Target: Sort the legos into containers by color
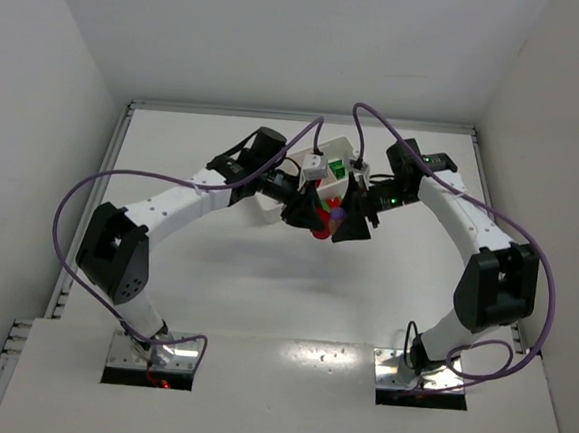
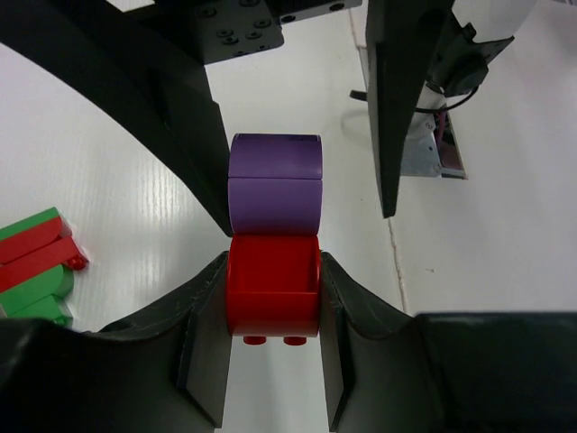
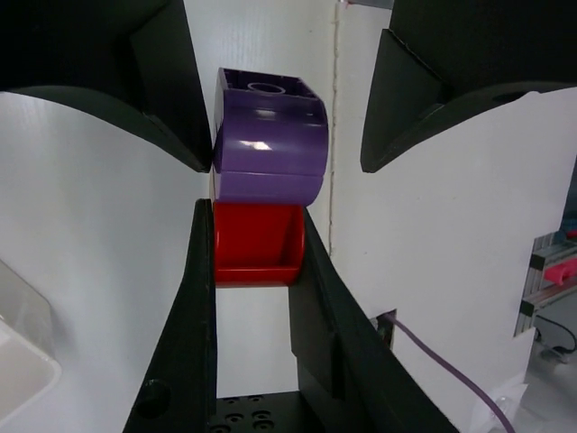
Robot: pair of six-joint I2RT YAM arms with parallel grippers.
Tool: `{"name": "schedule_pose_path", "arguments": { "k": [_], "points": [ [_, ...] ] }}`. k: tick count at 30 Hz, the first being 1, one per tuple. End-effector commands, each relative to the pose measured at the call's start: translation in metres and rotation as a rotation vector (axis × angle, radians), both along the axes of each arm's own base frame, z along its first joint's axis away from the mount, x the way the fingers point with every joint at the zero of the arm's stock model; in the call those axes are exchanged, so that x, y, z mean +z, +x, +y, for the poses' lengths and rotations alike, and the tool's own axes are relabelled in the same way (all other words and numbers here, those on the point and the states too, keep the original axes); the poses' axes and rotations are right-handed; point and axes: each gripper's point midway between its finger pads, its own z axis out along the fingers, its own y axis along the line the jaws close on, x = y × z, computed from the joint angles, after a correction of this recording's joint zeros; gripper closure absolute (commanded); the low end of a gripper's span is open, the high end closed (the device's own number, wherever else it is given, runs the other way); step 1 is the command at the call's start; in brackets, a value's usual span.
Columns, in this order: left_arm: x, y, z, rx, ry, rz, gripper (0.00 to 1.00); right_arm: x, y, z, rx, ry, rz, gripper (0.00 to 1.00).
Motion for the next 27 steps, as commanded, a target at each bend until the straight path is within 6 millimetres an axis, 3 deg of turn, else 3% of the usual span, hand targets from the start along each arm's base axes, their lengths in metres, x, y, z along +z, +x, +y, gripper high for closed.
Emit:
{"name": "schedule_pose_path", "arguments": {
  "k": [1,8,13,16,21,25,27],
  "points": [
    [0.026,0.004,-0.011,-0.026,-0.060,-0.075,0.78,0.010,0.006,0.009,0.015,0.028,-0.037,0.35],
    [0.022,0.003,-0.014,-0.027,-0.051,-0.070,0.78,0.008,0.015,0.014,-0.027,0.023,-0.041,0.63],
    [0.011,0.001,-0.010,-0.011,-0.028,-0.057,0.78,0.006,0.013,0.012,-0.038,0.005,-0.049,0.99],
    [0.005,-0.003,-0.007,-0.011,-0.018,-0.043,0.78,0.008,0.011,0.011,-0.041,0.012,-0.067,0.99],
    [0.000,0.018,0.020,0.083,-0.001,-0.042,0.77,0.014,0.010,0.006,-0.060,0.001,-0.094,0.99],
    [0.001,0.058,0.048,0.188,0.004,-0.069,0.77,0.018,0.010,0.000,-0.080,-0.016,-0.128,0.99],
    [0.001,0.083,0.051,0.233,0.013,-0.081,0.77,0.018,0.006,-0.002,-0.084,-0.020,-0.145,0.99]
  ]
}}
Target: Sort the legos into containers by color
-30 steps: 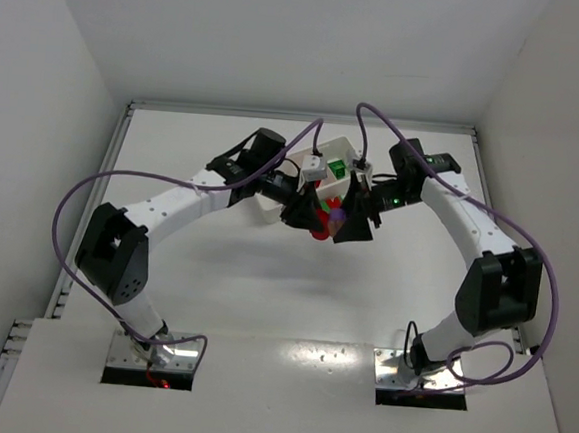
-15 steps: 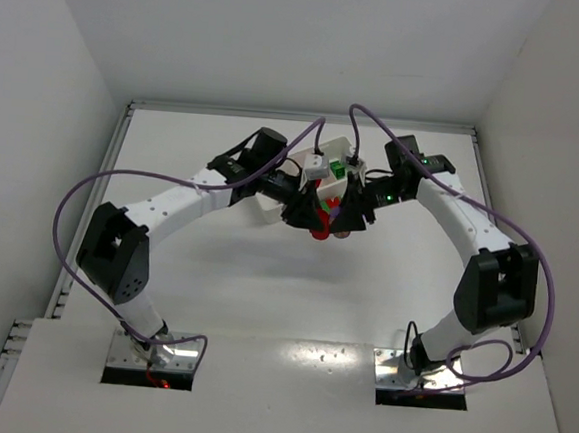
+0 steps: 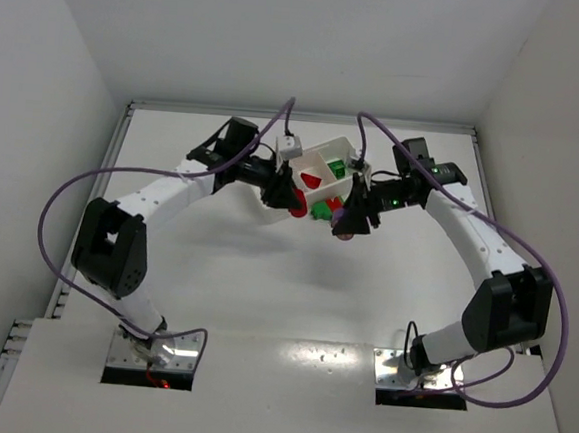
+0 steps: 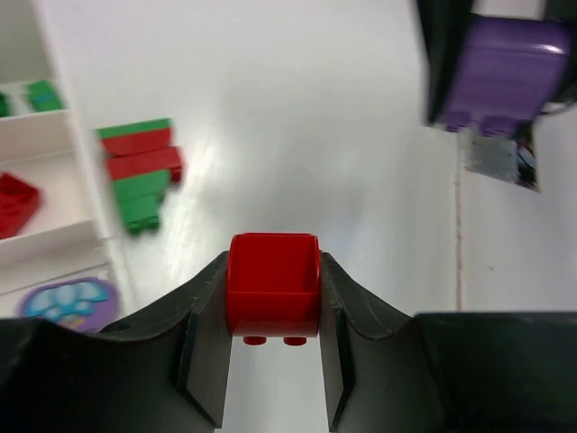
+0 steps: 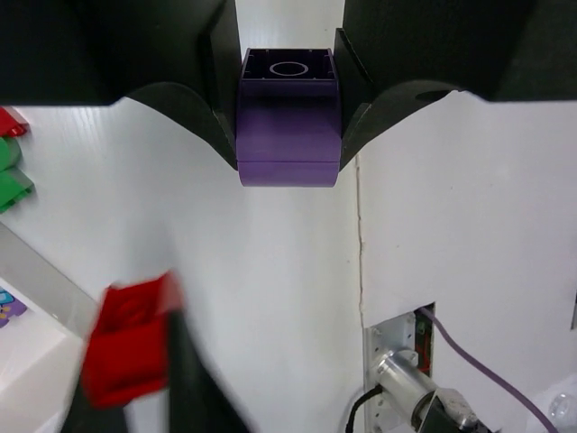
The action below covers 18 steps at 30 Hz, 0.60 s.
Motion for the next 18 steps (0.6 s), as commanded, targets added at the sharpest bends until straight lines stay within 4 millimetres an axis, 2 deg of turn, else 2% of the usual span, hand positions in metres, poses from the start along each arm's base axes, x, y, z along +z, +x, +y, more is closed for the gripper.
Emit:
{"name": "schedule_pose_path", "arguments": {
  "k": [1,3,4,5,6,7,8,9,10,11,13,14,15,18],
  "points": [
    [0.023,0.044,0.006,0.058,-0.032,-0.104,0.77,0.011,-0.003,-0.002,-0.003,0.018,-0.065,0.99],
    [0.021,0.071,0.007,0.118,-0.020,-0.108,0.76,0.005,-0.005,-0.004,-0.012,0.008,-0.055,0.99],
    [0.034,0.090,0.006,0.151,-0.034,-0.134,0.76,0.005,-0.001,-0.006,-0.029,0.002,-0.060,0.99],
    [0.018,0.105,0.001,0.182,-0.021,-0.081,0.75,0.004,-0.003,-0.007,-0.035,0.003,-0.050,0.99],
    [0.031,0.121,-0.004,0.199,-0.042,-0.115,0.75,-0.001,-0.004,-0.008,-0.041,-0.010,-0.042,0.99],
    [0.029,0.132,-0.007,0.221,-0.038,-0.106,0.73,0.002,-0.003,-0.008,-0.041,-0.005,-0.061,0.99],
    [0.008,0.144,-0.011,0.245,-0.022,-0.048,0.73,0.001,-0.002,-0.009,-0.050,-0.015,-0.055,0.99],
    [0.006,0.156,-0.011,0.260,-0.030,-0.044,0.72,0.000,-0.001,-0.009,-0.054,-0.022,-0.057,0.99],
    [0.014,0.166,-0.015,0.264,-0.047,-0.061,0.72,0.000,0.001,-0.012,-0.063,-0.023,-0.057,0.99],
    [-0.003,0.176,-0.019,0.283,-0.040,-0.022,0.72,0.000,0.001,-0.012,-0.063,-0.023,-0.057,0.99],
    [-0.007,0.187,-0.023,0.288,-0.046,-0.018,0.72,0.001,0.002,-0.013,-0.069,-0.033,-0.060,0.99],
    [-0.021,0.193,-0.025,0.302,-0.038,0.004,0.72,0.001,0.002,-0.013,-0.069,-0.033,-0.060,0.99],
    [-0.022,0.200,-0.020,0.319,-0.035,0.000,0.72,-0.001,0.004,-0.016,-0.083,-0.043,-0.062,0.99],
    [-0.035,0.206,-0.018,0.346,-0.010,-0.001,0.70,-0.001,0.005,-0.016,-0.083,-0.043,-0.062,0.99]
  ]
}}
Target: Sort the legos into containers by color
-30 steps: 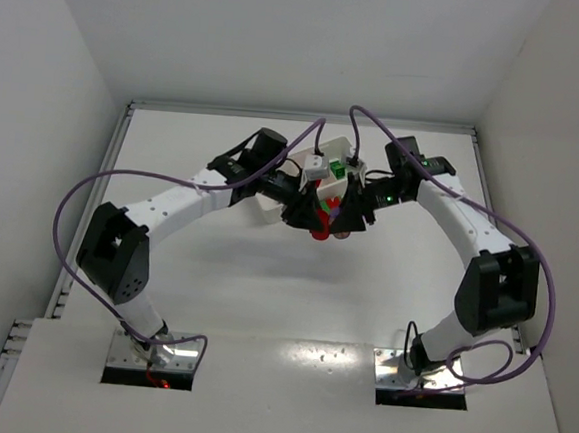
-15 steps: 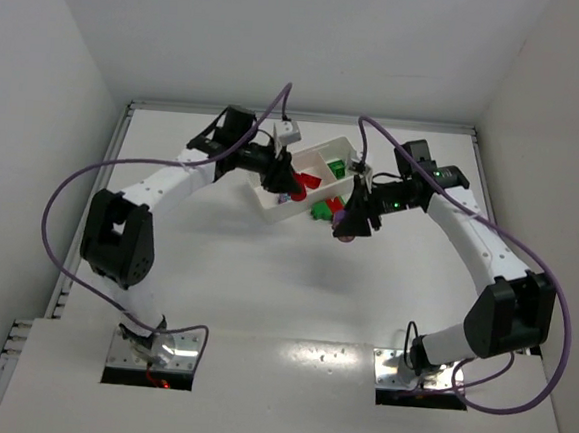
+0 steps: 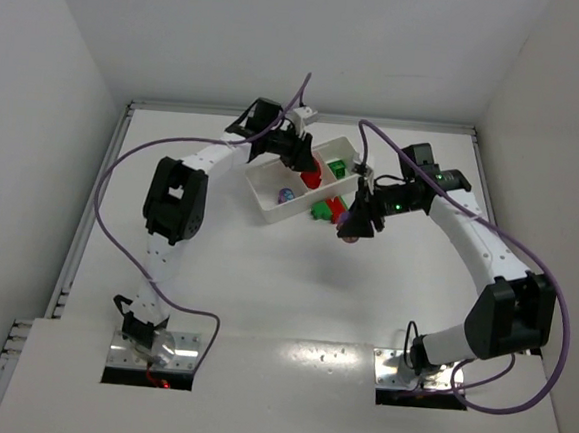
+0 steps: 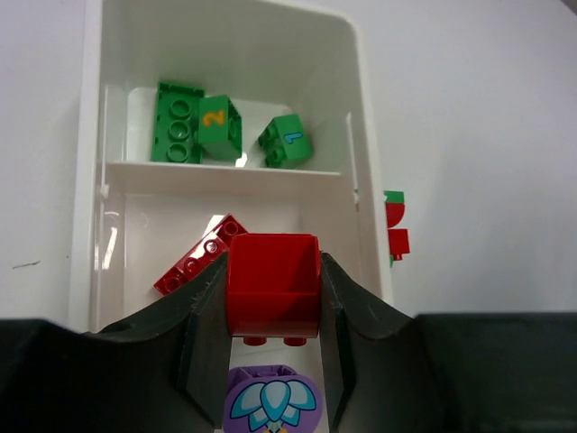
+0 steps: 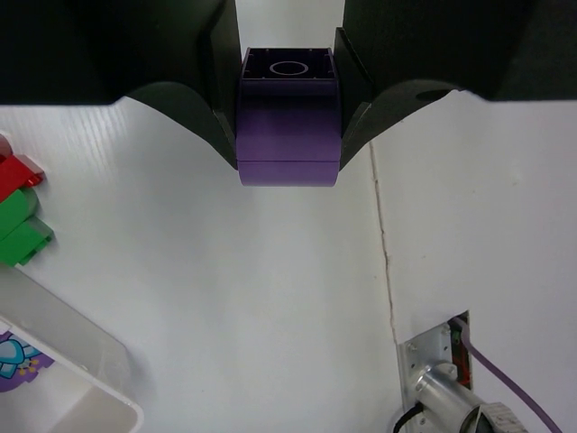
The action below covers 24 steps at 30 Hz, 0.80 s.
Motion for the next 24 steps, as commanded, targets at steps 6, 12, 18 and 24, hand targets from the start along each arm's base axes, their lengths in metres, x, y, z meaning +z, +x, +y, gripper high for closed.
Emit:
{"name": "schedule_pose_path", "arguments": {
  "k": [6,12,18,24],
  "points": [
    [0.005,0.025,0.008,0.084,0.005,-0.034,0.31,0.011,0.006,-0.002,-0.012,0.021,-0.048,0.99],
    [0.051,0.005,-0.012,-0.032,-0.164,-0.026,0.19,0.009,0.016,0.001,-0.001,0.049,-0.037,0.99],
    [0.109,-0.073,-0.011,-0.275,-0.332,0.024,0.22,0.024,0.025,0.009,0.033,0.123,0.015,0.99],
    [0.119,-0.153,0.014,-0.380,-0.359,0.011,0.22,0.047,0.028,0.020,0.080,0.259,0.094,0.99]
  ]
}}
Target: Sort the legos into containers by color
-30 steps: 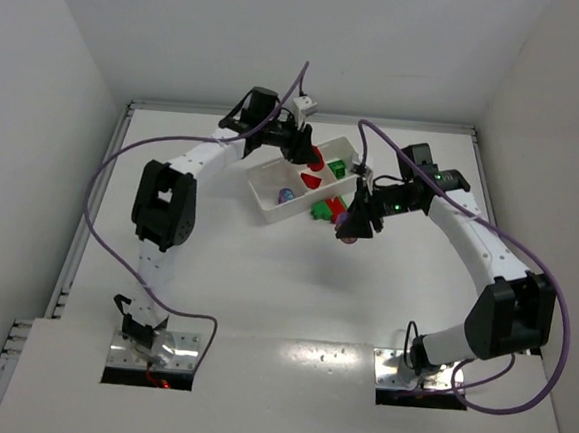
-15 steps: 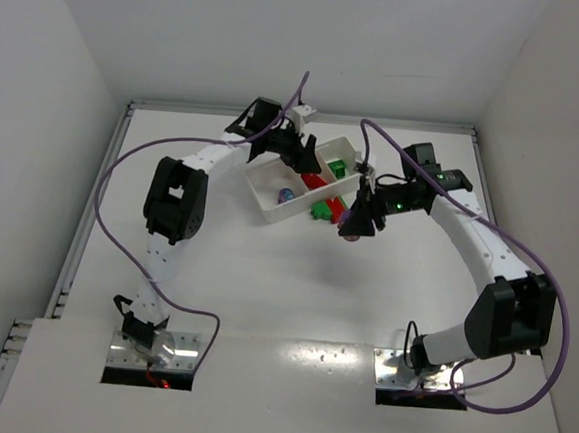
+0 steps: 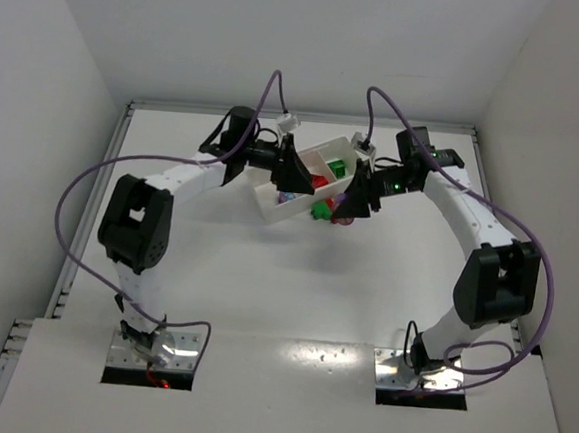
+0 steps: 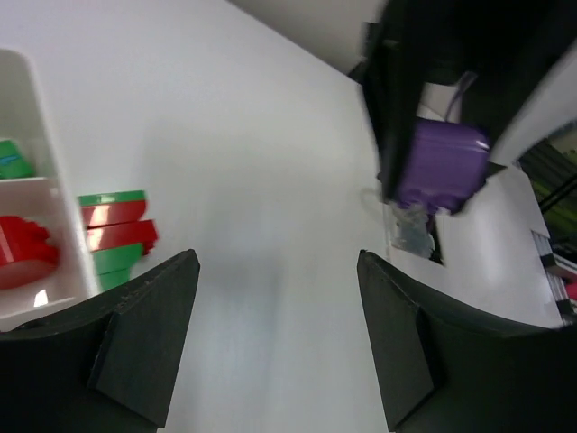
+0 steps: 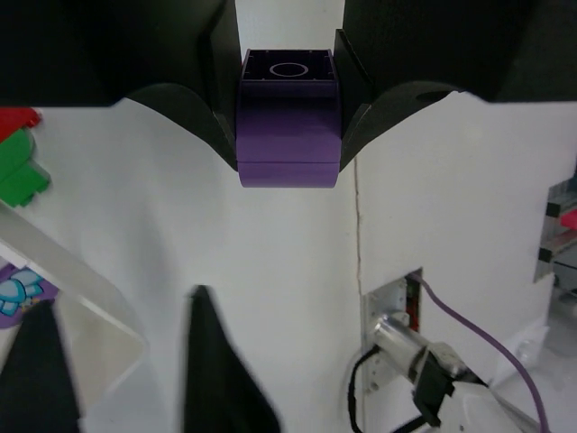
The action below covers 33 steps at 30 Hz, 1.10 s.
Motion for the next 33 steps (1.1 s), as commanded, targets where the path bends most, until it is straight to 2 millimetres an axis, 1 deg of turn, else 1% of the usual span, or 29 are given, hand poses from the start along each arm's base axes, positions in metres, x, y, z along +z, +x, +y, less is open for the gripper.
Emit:
{"name": "schedule_pose_path", "arguments": {
  "k": [1,2,3,4,5,6,7,8,9,10,14,15,16,17,19,20,22,23,25,26,28,29,30,31,32,33],
  "points": [
    [0.048,-0.039,0.013,-0.109,-0.098,-0.162,0.23,0.036,-0.001,0.012,0.065,0.166,0.013,0.99],
    [0.048,-0.044,0.015,-0.109,-0.098,-0.161,0.23,0.040,-0.005,0.013,0.075,0.191,0.030,0.99],
    [0.044,-0.048,0.016,-0.109,-0.094,-0.157,0.23,0.041,-0.005,0.013,0.077,0.197,0.051,0.99],
    [0.049,-0.049,0.017,-0.102,-0.094,-0.176,0.25,0.037,-0.004,0.014,0.076,0.196,0.062,0.99],
    [0.045,-0.050,0.018,-0.102,-0.090,-0.163,0.26,0.039,-0.008,0.016,0.088,0.203,0.078,0.99],
    [0.049,-0.050,0.018,-0.092,-0.091,-0.176,0.26,0.039,-0.010,0.016,0.086,0.201,0.092,0.99],
    [0.049,-0.050,0.018,-0.091,-0.091,-0.176,0.26,0.039,-0.012,0.018,0.095,0.201,0.093,0.99],
    [0.052,-0.052,0.015,-0.091,-0.091,-0.185,0.26,0.038,-0.013,0.018,0.099,0.200,0.089,0.99],
    [0.051,-0.049,0.015,-0.073,-0.086,-0.187,0.27,0.035,-0.015,0.018,0.100,0.199,0.092,0.99],
    [0.056,-0.054,0.012,-0.085,-0.091,-0.207,0.27,0.035,-0.015,0.018,0.100,0.199,0.092,0.99],
    [0.059,-0.063,0.000,-0.111,-0.095,-0.216,0.27,0.035,-0.017,0.020,0.109,0.199,0.093,0.99],
    [0.058,-0.060,-0.001,-0.111,-0.095,-0.216,0.27,0.035,-0.017,0.020,0.109,0.199,0.093,0.99],
    [0.063,-0.062,-0.005,-0.120,-0.100,-0.218,0.27,0.035,-0.017,0.020,0.109,0.199,0.093,0.99],
    [0.058,-0.063,-0.008,-0.129,-0.097,-0.206,0.27,0.033,-0.016,0.020,0.105,0.189,0.091,0.99],
    [0.064,-0.060,-0.010,-0.128,-0.102,-0.211,0.27,0.029,-0.018,0.022,0.113,0.178,0.089,0.99],
    [0.064,-0.065,-0.014,-0.139,-0.103,-0.200,0.27,0.027,-0.018,0.021,0.110,0.170,0.087,0.99],
    [0.072,-0.068,-0.018,-0.158,-0.114,-0.218,0.27,0.026,-0.017,0.021,0.109,0.162,0.076,0.99],
    [0.068,-0.067,-0.019,-0.158,-0.111,-0.209,0.27,0.028,-0.018,0.021,0.110,0.164,0.067,0.99],
    [0.068,-0.070,-0.021,-0.167,-0.111,-0.200,0.27,0.025,-0.019,0.022,0.112,0.144,0.064,0.99],
    [0.072,-0.069,-0.022,-0.167,-0.115,-0.210,0.27,0.025,-0.017,0.022,0.113,0.145,0.053,0.99],
    [0.073,-0.069,-0.023,-0.175,-0.118,-0.201,0.27,0.023,-0.019,0.024,0.119,0.135,0.052,0.99],
    [0.073,-0.072,-0.026,-0.184,-0.119,-0.200,0.27,0.024,-0.017,0.025,0.119,0.137,0.041,0.99],
    [0.073,-0.072,-0.026,-0.184,-0.119,-0.200,0.27,0.020,-0.018,0.024,0.116,0.127,0.048,0.99],
    [0.068,-0.072,-0.026,-0.183,-0.111,-0.174,0.27,0.020,-0.018,0.024,0.116,0.127,0.048,0.99],
    [0.072,-0.071,-0.026,-0.183,-0.115,-0.184,0.27,0.020,-0.018,0.024,0.116,0.127,0.048,0.99],
    [0.071,-0.076,-0.029,-0.202,-0.115,-0.174,0.27,0.020,-0.018,0.024,0.116,0.127,0.048,0.99]
  ]
}}
